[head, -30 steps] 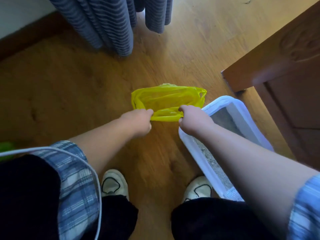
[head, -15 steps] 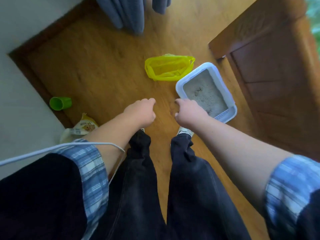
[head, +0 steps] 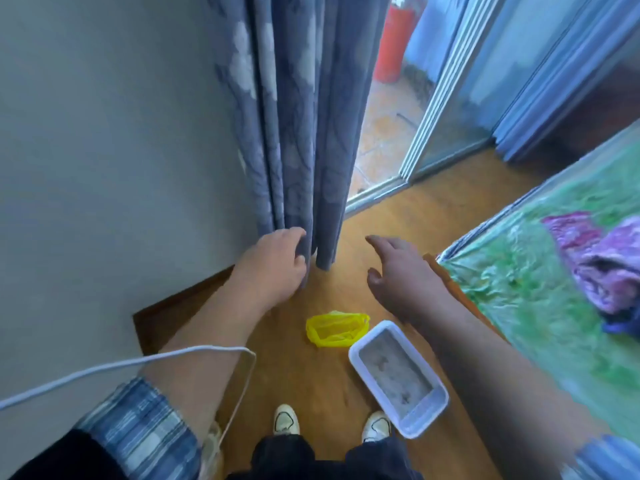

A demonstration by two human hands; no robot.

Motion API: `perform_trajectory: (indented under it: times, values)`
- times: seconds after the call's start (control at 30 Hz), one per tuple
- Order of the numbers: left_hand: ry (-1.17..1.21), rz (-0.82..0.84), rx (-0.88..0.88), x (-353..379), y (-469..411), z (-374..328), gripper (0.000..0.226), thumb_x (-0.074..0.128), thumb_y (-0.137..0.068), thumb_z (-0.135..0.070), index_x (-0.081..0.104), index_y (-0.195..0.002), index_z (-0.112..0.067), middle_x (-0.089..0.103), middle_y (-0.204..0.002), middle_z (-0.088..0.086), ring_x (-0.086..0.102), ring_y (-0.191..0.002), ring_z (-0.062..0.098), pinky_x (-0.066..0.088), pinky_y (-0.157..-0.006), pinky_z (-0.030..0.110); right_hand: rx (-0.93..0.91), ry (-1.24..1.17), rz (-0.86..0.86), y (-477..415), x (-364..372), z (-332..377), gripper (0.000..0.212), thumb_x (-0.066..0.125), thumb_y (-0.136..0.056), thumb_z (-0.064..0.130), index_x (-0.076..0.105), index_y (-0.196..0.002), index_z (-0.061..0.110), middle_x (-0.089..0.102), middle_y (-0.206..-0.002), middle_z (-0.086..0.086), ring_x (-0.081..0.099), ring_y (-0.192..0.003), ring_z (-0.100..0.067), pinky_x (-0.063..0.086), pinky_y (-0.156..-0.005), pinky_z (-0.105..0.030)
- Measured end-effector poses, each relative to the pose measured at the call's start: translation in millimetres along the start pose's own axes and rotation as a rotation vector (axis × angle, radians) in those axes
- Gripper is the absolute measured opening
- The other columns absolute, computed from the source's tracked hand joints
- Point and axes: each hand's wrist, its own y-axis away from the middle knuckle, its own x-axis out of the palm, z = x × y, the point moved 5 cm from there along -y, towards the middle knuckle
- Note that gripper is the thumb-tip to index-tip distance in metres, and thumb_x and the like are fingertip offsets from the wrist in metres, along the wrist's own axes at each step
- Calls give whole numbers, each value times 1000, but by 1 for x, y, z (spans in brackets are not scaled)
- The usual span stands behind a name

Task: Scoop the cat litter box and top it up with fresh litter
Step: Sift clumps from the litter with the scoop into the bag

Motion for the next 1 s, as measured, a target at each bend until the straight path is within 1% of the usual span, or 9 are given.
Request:
perform_trajectory:
  times: [0.17,0.27,0.37,0.5,0.57,0.63,0.7,0.83,1.0]
  values:
    - [-70,-233,55,-111,7,-16,50,53,-94,-25,45,-142,-19,52,-142,4,49,-128,27,40,-107,43,-135,-20,-255,10,-105,59,59,50,-97,31,30,-153,30,38,-155,4,27,-144,-22,30,-115,-39]
    - [-108,-317,56,-158,16,-29,50,53,-94,-26,44,-143,-19,51,-142,4,49,-126,27,40,-106,41,-223,-18,-342,16,-150,85,61,48,-98,30,26,-155,27,34,-158,2,23,-147,-23,26,-118,-41]
    - [-140,-369,49,-187,27,-41,49,53,-94,-30,45,-141,-21,54,-139,4,51,-123,28,42,-104,42,-287,-49,-375,24,-176,98,61,46,-99,32,25,-156,28,31,-160,3,21,-148,-21,25,-119,-41]
    - [-179,-432,-3,-204,44,-56,53,53,-95,-35,41,-145,-23,52,-141,1,48,-127,25,39,-106,39,-357,-90,-349,33,-190,99,60,44,-100,36,23,-156,30,30,-160,4,19,-149,-20,24,-120,-42]
    - [-167,-462,-63,-203,55,-61,56,52,-96,-36,38,-148,-22,48,-146,3,45,-132,25,36,-110,38,-403,-79,-313,35,-190,96,60,43,-100,36,22,-156,30,29,-160,5,17,-150,-19,24,-120,-42]
    - [-153,-446,-113,-197,66,-61,59,52,-98,-38,33,-152,-22,41,-153,4,39,-138,25,31,-115,38,-437,-74,-286,36,-188,94,61,42,-100,38,22,-157,30,29,-161,5,17,-150,-19,25,-120,-42]
    - [-125,-436,-194,-182,88,-61,63,50,-98,-40,29,-154,-22,34,-158,3,33,-143,23,26,-118,38,-502,-54,-247,41,-184,92,61,42,-101,40,21,-157,30,29,-161,5,18,-150,-20,26,-120,-42]
    - [-99,-448,-346,-154,146,-59,64,47,-99,-40,23,-156,-22,29,-161,1,27,-146,20,24,-120,39,-631,-45,-164,58,-167,102,60,43,-102,40,21,-157,27,27,-161,4,15,-151,-21,26,-119,-43]
    - [-69,-525,-604,-128,240,-51,61,44,-101,-36,21,-156,-24,27,-161,0,26,-146,21,25,-119,40,-823,-22,-12,97,-125,139,62,44,-100,36,20,-157,27,26,-162,2,14,-151,-22,22,-120,-40]
